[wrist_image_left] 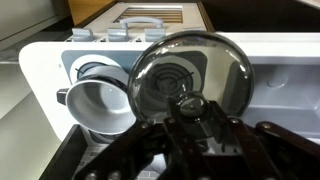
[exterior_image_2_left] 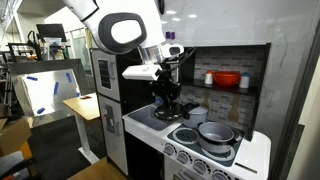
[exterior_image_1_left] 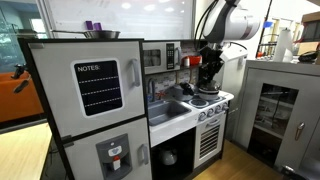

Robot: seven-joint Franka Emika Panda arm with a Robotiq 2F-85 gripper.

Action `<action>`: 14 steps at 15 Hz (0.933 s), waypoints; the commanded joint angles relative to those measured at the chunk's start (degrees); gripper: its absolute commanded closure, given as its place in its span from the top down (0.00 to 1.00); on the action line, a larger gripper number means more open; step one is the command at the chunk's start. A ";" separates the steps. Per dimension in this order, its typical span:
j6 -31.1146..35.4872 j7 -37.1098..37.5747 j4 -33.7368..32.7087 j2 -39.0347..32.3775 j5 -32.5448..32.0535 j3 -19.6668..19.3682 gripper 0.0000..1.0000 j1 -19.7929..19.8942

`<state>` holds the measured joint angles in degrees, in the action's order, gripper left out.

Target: Take the lid on the stove and put it on the pot

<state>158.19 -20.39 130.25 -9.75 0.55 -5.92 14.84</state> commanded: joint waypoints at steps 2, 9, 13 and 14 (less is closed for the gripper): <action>-0.58 0.76 -5.57 -3.70 1.27 -0.71 0.08 -0.02; -2.58 1.84 -12.59 -8.91 2.00 -0.22 0.08 1.36; -1.05 2.22 -11.53 -8.74 0.66 -0.48 0.33 0.97; -1.07 2.24 -11.56 -8.73 0.66 -0.48 0.33 0.97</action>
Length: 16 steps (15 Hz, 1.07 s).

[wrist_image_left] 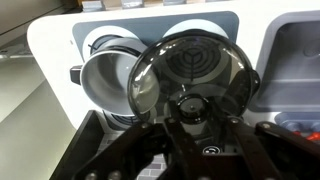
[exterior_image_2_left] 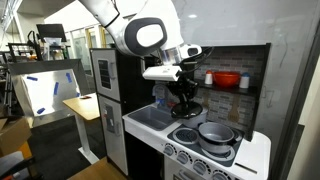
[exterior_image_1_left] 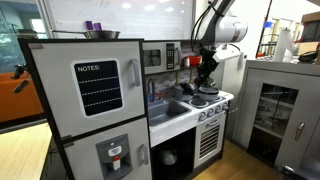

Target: Take the lid on the stove and put it on the pot

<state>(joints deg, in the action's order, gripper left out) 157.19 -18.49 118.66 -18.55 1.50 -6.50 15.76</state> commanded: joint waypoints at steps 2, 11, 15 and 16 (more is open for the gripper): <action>-0.09 0.35 -0.01 0.07 -0.29 0.10 0.33 0.05; 0.16 0.02 -0.68 -0.58 0.50 0.44 0.08 0.47; 0.23 -0.50 -2.09 -1.40 1.17 0.45 0.08 1.52; 0.24 -0.74 -2.49 -1.57 1.25 0.44 0.08 1.90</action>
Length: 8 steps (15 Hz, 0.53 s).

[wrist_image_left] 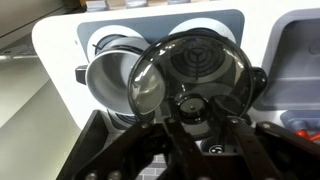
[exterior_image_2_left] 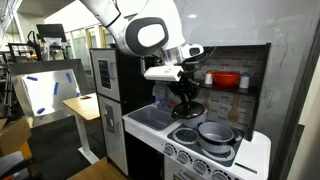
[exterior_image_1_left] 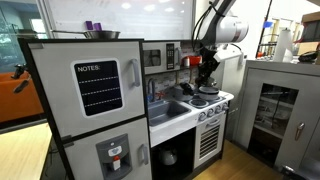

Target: Take the lid on the stove and put it on the pot

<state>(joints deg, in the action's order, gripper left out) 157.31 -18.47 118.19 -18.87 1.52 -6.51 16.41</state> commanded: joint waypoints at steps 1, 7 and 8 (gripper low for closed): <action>0.24 -0.91 -2.57 -1.55 1.39 0.43 0.08 1.73; -1.74 -1.42 -8.67 -5.61 3.42 1.13 0.08 4.71; -2.11 -1.57 -9.66 -6.30 3.60 1.33 0.08 5.10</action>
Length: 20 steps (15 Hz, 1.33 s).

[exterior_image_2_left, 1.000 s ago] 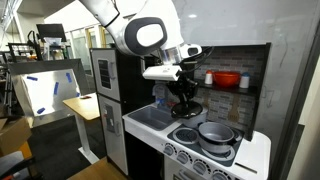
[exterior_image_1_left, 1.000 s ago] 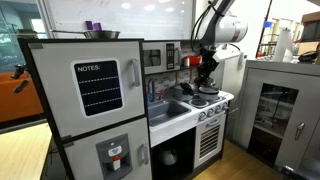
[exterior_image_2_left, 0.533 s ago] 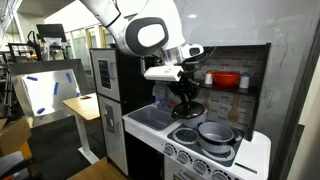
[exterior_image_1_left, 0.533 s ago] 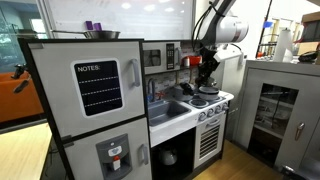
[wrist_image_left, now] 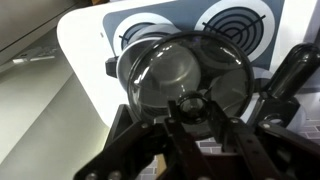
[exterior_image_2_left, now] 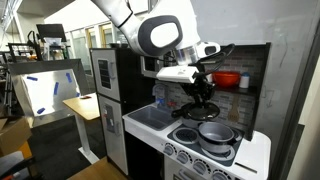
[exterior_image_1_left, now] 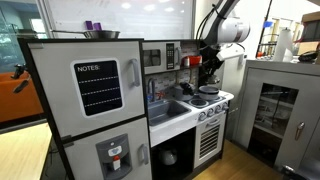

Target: Take the lid on the stove and put it on the pot

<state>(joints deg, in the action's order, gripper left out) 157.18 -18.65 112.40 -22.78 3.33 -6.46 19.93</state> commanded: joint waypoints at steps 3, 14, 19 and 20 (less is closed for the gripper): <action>-3.35 -1.32 -6.57 -4.31 1.56 1.53 0.08 2.17; -11.76 -1.40 -11.79 -6.68 1.03 0.72 0.08 2.85; -13.42 -1.75 -14.63 -8.66 0.95 0.93 0.08 2.94; -13.67 -1.86 -15.15 -9.05 0.90 0.95 0.08 2.95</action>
<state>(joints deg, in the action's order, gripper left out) 145.90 -18.90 100.25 -30.18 3.72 -6.19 22.13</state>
